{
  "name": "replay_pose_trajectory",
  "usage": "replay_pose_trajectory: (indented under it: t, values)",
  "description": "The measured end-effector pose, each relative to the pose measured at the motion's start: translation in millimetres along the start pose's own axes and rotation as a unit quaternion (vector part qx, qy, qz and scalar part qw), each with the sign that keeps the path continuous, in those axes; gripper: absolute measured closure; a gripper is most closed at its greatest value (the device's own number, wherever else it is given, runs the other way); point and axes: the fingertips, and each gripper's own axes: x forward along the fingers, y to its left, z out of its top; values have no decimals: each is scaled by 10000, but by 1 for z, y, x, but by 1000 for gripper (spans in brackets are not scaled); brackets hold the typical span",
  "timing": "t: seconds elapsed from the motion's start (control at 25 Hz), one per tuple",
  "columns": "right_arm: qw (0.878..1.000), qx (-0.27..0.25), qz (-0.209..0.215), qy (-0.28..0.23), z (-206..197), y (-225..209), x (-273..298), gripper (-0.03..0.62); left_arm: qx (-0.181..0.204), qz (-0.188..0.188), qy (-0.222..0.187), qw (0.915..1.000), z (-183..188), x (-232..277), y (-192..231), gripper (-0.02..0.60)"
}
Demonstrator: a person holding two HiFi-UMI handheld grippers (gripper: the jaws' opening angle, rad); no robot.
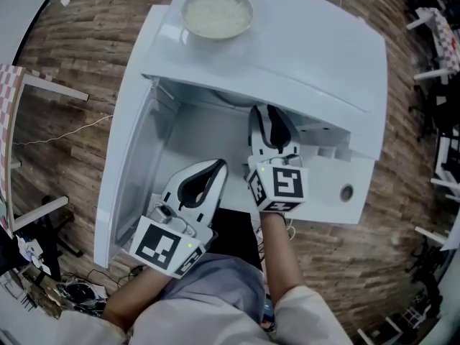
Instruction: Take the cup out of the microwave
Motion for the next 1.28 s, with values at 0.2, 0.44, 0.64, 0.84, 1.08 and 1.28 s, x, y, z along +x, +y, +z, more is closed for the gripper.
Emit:
replay_pose_trajectory:
  t: [0.2, 0.44, 0.64, 0.84, 1.08, 1.28]
  values:
    - [10000, 38, -38, 82, -7, -11, 17, 454, -69, 49, 52, 10000, -7, 5, 1, 568]
    - [9999, 71, -2, 151, -16, -10, 35, 437, -82, 183, 58, 9998, -6, 7, 18, 567]
    - [9999, 59, 55, 150, -22, -11, 44, 428, -131, 303, 21, 9995, -6, 11, 28, 568]
    - [9999, 27, 106, 102, -21, -13, 52, 430, -159, 358, 43, 9992, -8, 14, 33, 567]
    - [9997, 4, 206, 110, -22, -13, 59, 430, -171, 397, 38, 9991, -12, 19, 40, 567]
    - [9996, -20, 257, 91, -22, -13, 61, 430, -195, 465, 28, 9987, -11, 18, 46, 566]
